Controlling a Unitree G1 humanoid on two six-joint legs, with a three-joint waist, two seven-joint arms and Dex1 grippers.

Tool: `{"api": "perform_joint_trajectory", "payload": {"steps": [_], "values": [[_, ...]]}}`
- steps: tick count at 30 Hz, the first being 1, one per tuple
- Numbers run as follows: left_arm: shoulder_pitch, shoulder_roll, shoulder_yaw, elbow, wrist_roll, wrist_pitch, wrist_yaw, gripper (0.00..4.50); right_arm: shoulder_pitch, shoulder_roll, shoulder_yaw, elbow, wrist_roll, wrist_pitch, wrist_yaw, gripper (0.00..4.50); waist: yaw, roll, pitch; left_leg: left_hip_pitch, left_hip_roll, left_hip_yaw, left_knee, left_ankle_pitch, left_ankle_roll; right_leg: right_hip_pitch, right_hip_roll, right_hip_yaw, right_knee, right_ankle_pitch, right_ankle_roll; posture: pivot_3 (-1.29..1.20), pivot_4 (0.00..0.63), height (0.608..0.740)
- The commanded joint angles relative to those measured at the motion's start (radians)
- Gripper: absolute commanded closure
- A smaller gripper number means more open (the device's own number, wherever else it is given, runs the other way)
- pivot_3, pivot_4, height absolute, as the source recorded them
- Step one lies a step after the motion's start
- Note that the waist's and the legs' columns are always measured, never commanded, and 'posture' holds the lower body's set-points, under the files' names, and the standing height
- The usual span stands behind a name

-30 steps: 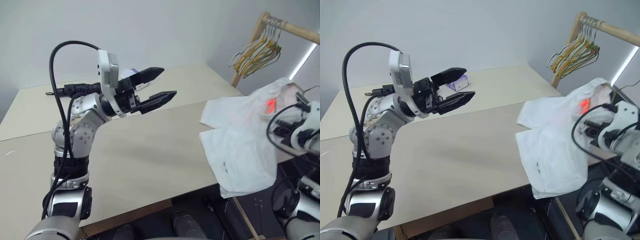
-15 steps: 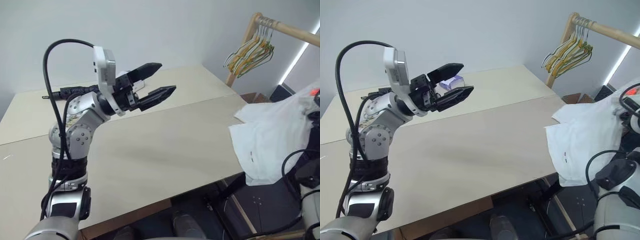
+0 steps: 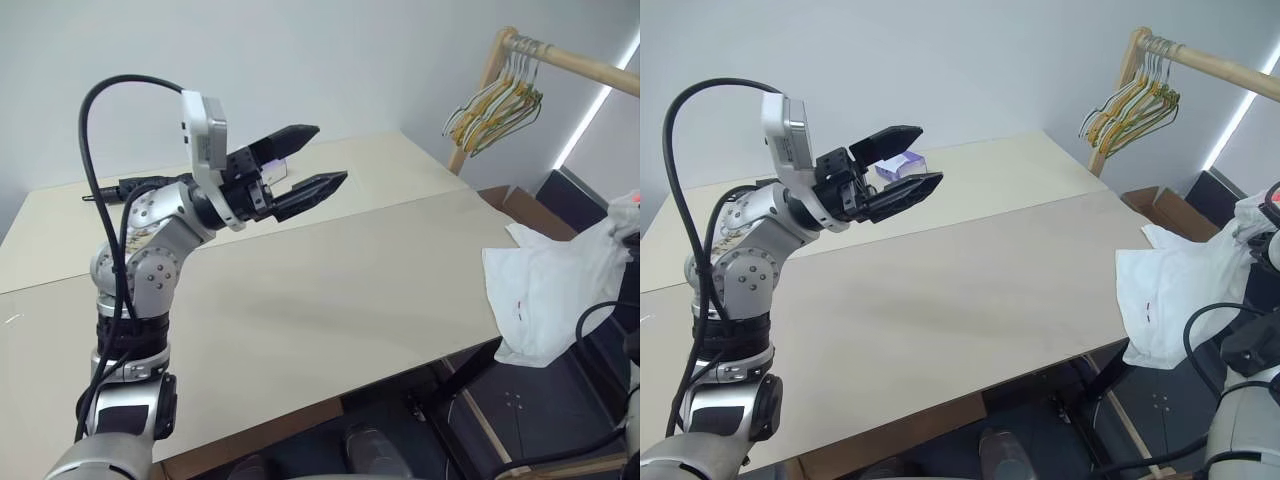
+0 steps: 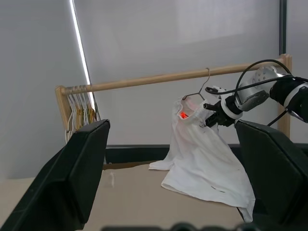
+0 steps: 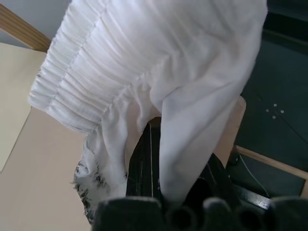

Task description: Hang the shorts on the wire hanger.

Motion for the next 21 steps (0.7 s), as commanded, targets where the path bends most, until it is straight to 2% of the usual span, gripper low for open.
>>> {"api": "perform_joint_trajectory", "payload": {"steps": [1,6,9,10,15,21], "values": [[-0.007,0.014,0.009,-0.031,-0.008,-0.009,-0.002,0.00,0.008,-0.006,0.013,-0.024,0.040,-0.039,0.000,3.07,0.001,0.000,0.000,0.000,0.000,0.000,0.000,0.000,0.000,0.000,0.000,0.000,0.000,0.000,0.000,-0.20,0.006,0.740],[-0.008,0.019,0.011,-0.036,-0.012,-0.005,-0.001,0.00,0.051,0.001,0.077,-0.095,0.049,-0.065,0.013,1.22,0.001,0.000,0.000,0.000,0.000,0.000,0.000,0.000,0.000,0.000,0.000,0.000,-0.001,0.000,0.001,-0.18,0.000,0.740],[-0.008,0.022,0.011,-0.038,-0.012,-0.005,0.000,0.00,0.106,0.026,0.137,-0.211,0.041,-0.082,0.021,0.20,0.002,0.000,0.000,0.000,0.000,0.000,-0.001,0.000,0.000,0.000,0.000,0.000,-0.001,0.001,0.001,-0.18,0.000,0.740],[-0.008,0.022,0.010,-0.039,-0.011,-0.006,0.001,0.00,0.135,0.041,0.156,-0.271,0.039,-0.093,0.023,0.03,0.002,0.000,0.000,0.000,0.000,0.000,-0.001,0.000,0.000,0.000,0.000,0.000,-0.001,0.001,0.001,-0.17,0.000,0.740],[-0.008,0.035,0.016,-0.038,-0.006,-0.012,-0.001,0.00,0.331,0.144,0.241,-0.602,-0.017,-0.250,-0.026,0.03,0.008,0.000,0.000,0.000,0.001,-0.003,-0.001,0.000,0.000,0.000,0.001,0.001,-0.002,0.004,0.006,-0.16,0.000,0.740],[0.011,0.035,0.015,-0.048,0.010,-0.035,0.010,0.00,0.520,0.275,0.310,-0.810,-0.150,-0.582,-0.154,0.03,0.020,0.000,0.000,0.000,0.000,-0.006,-0.001,0.000,0.000,0.000,0.000,0.001,-0.002,0.004,0.007,-0.14,0.000,0.740]]}}
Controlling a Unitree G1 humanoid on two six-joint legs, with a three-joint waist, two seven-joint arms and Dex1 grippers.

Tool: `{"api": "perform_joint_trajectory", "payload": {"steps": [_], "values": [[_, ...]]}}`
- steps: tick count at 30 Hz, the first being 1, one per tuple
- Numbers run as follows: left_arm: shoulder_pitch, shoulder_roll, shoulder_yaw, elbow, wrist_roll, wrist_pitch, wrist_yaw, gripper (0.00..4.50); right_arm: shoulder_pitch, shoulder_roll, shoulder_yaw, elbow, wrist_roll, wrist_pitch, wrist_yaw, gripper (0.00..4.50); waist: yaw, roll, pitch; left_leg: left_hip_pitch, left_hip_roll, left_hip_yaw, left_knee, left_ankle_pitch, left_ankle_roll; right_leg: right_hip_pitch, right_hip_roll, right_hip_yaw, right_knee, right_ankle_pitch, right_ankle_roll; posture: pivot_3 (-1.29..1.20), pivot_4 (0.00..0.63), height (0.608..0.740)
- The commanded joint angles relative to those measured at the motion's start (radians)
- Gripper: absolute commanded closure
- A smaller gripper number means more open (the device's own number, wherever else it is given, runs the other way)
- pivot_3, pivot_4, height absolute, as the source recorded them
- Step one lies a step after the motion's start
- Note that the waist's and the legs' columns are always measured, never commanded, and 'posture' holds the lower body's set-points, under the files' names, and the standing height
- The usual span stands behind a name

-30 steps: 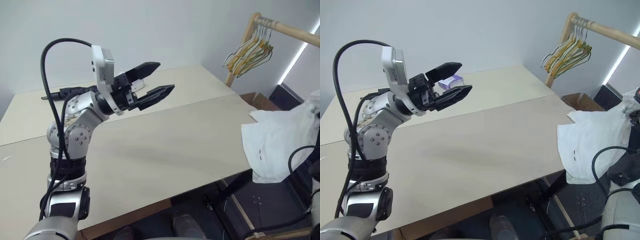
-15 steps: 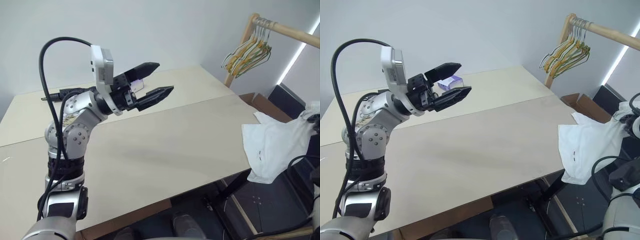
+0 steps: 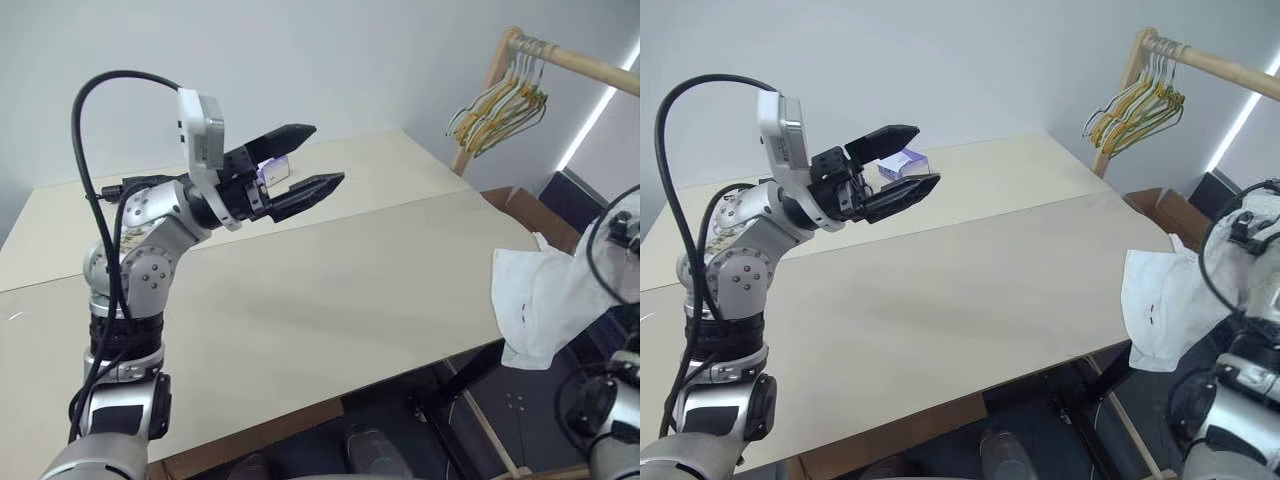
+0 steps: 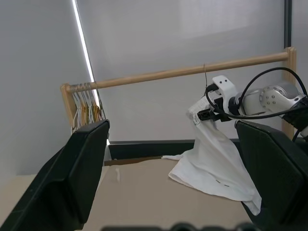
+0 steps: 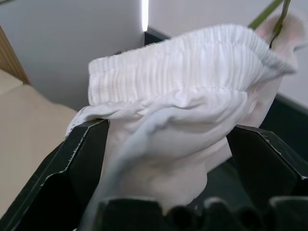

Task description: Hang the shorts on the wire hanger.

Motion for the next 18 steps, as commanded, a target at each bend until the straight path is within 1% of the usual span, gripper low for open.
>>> {"api": "perform_joint_trajectory", "payload": {"steps": [1,3,6,8,10,12,14,16,18], "values": [[0.010,0.001,0.016,-0.039,0.015,-0.043,0.013,0.00,0.070,0.032,0.050,-0.125,-0.102,-0.257,-0.079,0.03,0.006,0.000,0.000,0.000,0.000,0.000,0.000,0.000,0.000,0.000,0.000,0.000,0.000,0.000,0.000,-0.14,0.000,0.740],[0.028,-0.009,0.018,-0.045,0.032,-0.072,0.026,0.00,0.125,0.043,0.085,-0.142,-0.143,-0.397,-0.080,0.03,0.013,0.000,0.000,0.000,0.000,0.000,-0.001,0.000,0.000,0.000,0.000,0.000,-0.001,0.000,0.000,-0.13,0.000,0.740],[0.057,-0.005,0.017,-0.048,0.051,-0.094,0.027,0.00,0.165,0.073,0.104,-0.170,-0.148,-0.532,-0.066,0.03,0.021,0.000,0.000,0.000,0.000,0.001,-0.001,0.000,0.000,0.000,0.000,0.000,-0.001,0.000,0.000,-0.12,0.000,0.740],[0.078,0.004,0.015,-0.052,0.060,-0.103,0.022,0.00,0.186,0.075,0.121,-0.189,-0.109,-0.606,0.014,0.03,0.025,0.000,0.000,0.000,0.000,0.000,-0.001,0.000,0.000,0.000,0.000,0.000,-0.002,0.000,0.000,-0.12,0.000,0.740],[0.103,0.013,0.016,-0.057,0.065,-0.105,0.021,0.00,0.204,0.067,0.157,-0.213,-0.047,-0.651,0.149,0.03,0.026,0.000,0.000,0.000,0.000,0.000,-0.001,0.000,0.000,0.000,0.000,0.000,-0.002,0.000,0.000,-0.11,0.000,0.740],[0.136,0.042,0.009,-0.053,0.083,-0.131,-0.027,0.00,0.204,0.080,0.201,-0.226,0.020,-0.706,0.275,0.03,0.025,0.000,0.000,0.000,0.001,0.000,-0.001,0.000,0.000,0.000,0.000,0.000,-0.003,0.001,0.000,-0.10,0.000,0.740],[0.171,0.070,-0.004,-0.053,0.117,-0.129,-0.024,0.00,0.196,0.064,0.254,-0.242,0.113,-0.659,0.443,0.03,0.026,0.000,0.000,0.000,0.001,0.000,-0.001,0.000,0.000,0.001,0.000,0.000,-0.003,0.001,-0.001,-0.08,0.000,0.740],[0.247,0.111,-0.026,-0.061,0.190,-0.167,-0.030,0.00,0.171,0.028,0.332,-0.271,0.202,-0.584,0.630,0.03,0.030,0.000,0.000,0.001,0.001,0.000,-0.002,0.000,0.000,0.001,0.000,0.000,-0.003,0.001,-0.001,-0.07,0.000,0.740],[0.307,0.143,-0.040,-0.070,0.243,-0.200,-0.036,0.00,0.143,0.002,0.387,-0.286,0.261,-0.538,0.758,0.03,0.042,-0.001,0.001,0.002,0.001,0.000,-0.004,0.000,0.000,0.001,0.000,0.000,-0.004,0.000,-0.002,-0.06,0.000,0.740]]}}
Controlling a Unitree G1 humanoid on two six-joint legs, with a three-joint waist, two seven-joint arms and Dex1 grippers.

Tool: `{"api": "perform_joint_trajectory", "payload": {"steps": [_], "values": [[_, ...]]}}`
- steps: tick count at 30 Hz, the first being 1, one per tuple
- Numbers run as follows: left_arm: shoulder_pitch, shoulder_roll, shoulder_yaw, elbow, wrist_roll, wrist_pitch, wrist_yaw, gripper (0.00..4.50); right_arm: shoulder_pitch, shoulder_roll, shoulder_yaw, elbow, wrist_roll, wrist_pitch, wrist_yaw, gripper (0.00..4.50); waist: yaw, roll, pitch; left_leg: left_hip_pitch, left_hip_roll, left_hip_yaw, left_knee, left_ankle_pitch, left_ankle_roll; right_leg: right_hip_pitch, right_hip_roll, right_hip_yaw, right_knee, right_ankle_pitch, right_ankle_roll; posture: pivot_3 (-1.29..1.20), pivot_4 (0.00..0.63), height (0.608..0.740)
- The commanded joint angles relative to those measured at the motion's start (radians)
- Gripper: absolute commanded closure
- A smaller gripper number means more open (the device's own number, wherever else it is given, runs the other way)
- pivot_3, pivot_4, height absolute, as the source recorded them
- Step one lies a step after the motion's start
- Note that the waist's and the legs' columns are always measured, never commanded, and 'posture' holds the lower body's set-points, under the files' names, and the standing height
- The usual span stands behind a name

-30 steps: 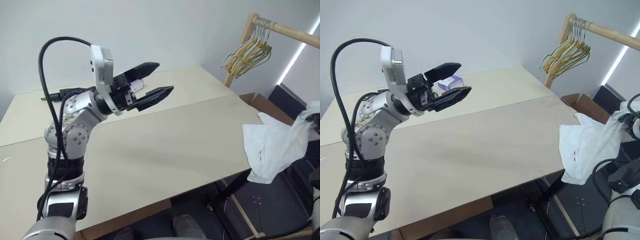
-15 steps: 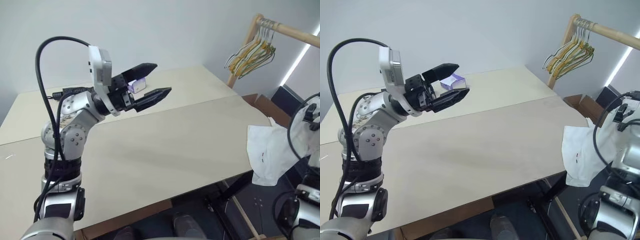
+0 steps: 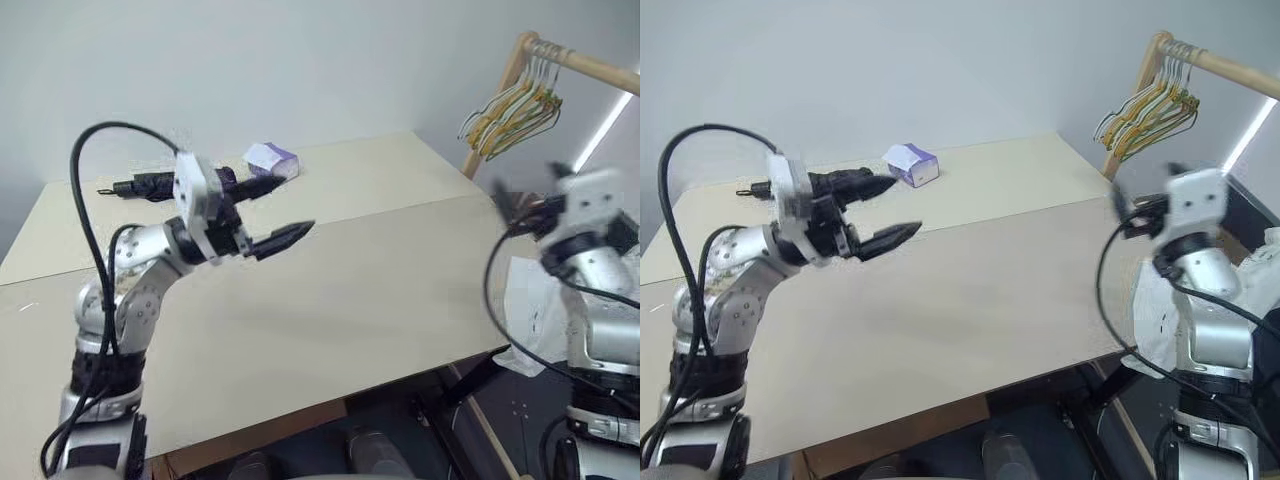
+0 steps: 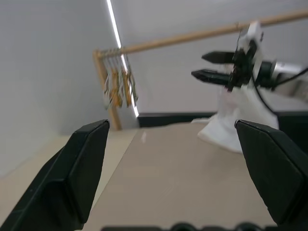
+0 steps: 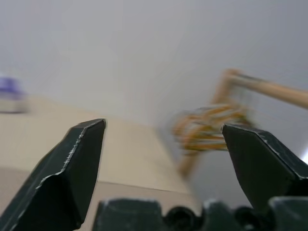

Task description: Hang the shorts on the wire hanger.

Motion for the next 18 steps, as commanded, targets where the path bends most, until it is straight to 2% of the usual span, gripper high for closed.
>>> {"api": "perform_joint_trajectory", "payload": {"steps": [1,4,7,15,18], "values": [[0.074,0.049,-0.012,-0.034,0.089,-0.071,-0.014,0.00,-0.081,-0.045,0.081,-0.063,0.125,0.079,0.234,0.03,0.011,-0.001,0.000,0.000,0.000,0.000,-0.001,0.000,0.000,0.000,0.000,0.000,0.000,0.000,-0.001,-0.04,0.000,0.740],[0.143,0.085,0.010,-0.054,0.108,-0.089,-0.023,0.00,-0.134,-0.070,0.186,-0.058,0.155,0.106,0.417,0.03,0.043,-0.003,0.002,0.000,0.000,0.000,-0.003,0.000,0.000,-0.001,0.000,0.000,-0.001,0.000,-0.002,0.01,0.000,0.740],[0.201,0.103,0.036,-0.106,0.087,-0.080,-0.021,0.00,-0.176,-0.074,0.249,-0.020,0.148,0.099,0.524,0.03,0.087,-0.004,0.002,0.000,0.001,0.000,-0.004,0.000,0.000,-0.002,0.000,-0.003,-0.002,0.000,-0.003,0.05,0.000,0.740],[0.314,0.112,0.109,-0.217,0.061,-0.043,0.030,0.00,-0.259,-0.027,0.304,0.099,0.084,0.038,0.587,0.03,0.199,-0.004,0.002,-0.006,0.002,0.010,-0.008,0.000,-0.001,-0.011,-0.001,-0.004,-0.003,0.000,-0.009,0.11,0.002,0.740],[0.318,0.114,0.117,-0.221,0.058,-0.034,0.041,0.00,-0.258,-0.018,0.307,0.106,0.070,0.028,0.595,0.03,0.214,-0.004,0.002,-0.013,0.002,0.012,-0.007,0.000,-0.001,-0.018,-0.001,-0.005,-0.002,0.005,-0.012,0.11,0.002,0.740]]}}
